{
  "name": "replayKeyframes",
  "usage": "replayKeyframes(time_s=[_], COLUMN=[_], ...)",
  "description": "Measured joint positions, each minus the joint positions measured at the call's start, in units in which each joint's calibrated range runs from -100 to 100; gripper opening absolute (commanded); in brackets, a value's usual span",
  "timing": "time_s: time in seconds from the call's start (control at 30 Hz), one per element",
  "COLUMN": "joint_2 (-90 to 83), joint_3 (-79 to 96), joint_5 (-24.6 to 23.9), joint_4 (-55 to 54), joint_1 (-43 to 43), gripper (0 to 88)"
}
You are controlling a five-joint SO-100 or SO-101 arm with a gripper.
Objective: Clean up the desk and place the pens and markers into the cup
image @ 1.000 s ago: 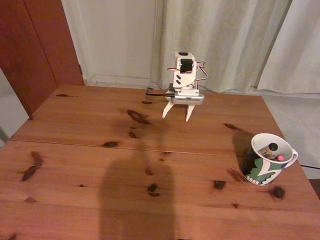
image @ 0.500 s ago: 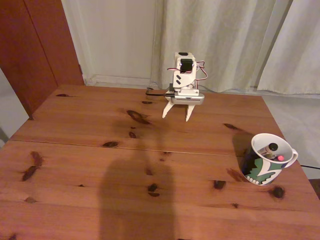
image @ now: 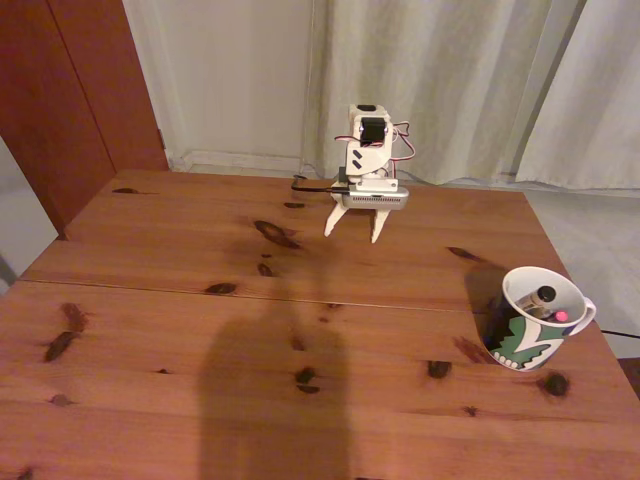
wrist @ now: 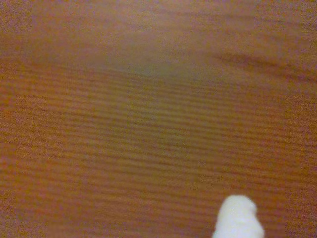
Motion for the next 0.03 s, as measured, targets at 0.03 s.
replayKeyframes(time_s=[0.03], joint_2=[0.0], joint_3=[0.0], joint_5=[0.0], joint_4=[0.0], joint_1=[0.0], gripper=[37.6])
